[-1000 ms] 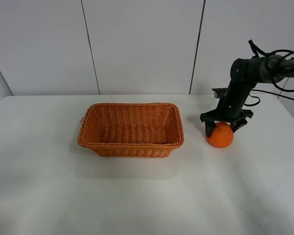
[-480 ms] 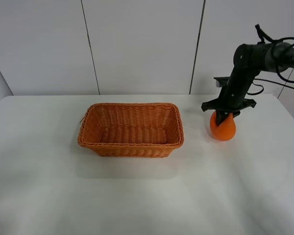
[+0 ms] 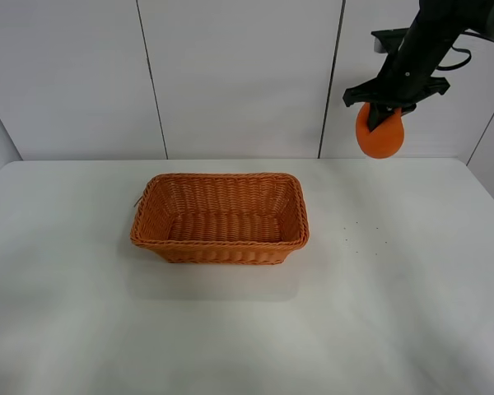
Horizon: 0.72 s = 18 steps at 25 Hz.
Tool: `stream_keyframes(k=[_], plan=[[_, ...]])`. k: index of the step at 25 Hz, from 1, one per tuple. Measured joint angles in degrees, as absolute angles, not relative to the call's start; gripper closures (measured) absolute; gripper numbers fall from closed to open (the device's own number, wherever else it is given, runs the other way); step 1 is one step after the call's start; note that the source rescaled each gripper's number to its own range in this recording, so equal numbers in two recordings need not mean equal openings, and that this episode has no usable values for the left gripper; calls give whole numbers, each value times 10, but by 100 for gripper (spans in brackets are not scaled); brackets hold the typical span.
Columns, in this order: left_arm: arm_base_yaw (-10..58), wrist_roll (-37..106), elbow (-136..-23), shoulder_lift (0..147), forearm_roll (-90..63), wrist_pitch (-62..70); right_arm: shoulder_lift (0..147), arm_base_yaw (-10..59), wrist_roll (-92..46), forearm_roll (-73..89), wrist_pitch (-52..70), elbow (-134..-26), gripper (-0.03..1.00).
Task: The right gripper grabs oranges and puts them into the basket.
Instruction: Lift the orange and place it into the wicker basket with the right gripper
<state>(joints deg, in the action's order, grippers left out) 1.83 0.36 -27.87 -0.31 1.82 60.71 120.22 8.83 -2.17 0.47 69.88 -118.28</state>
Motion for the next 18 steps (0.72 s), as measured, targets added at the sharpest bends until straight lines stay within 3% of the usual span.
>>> stream_keyframes(k=[4, 18], plan=[[18, 4, -279, -3, 18, 607, 1199, 123, -21, 0, 700, -1184, 96], [18, 4, -279, -3, 18, 607, 1240, 347, -11, 4, 642, -1184, 96]])
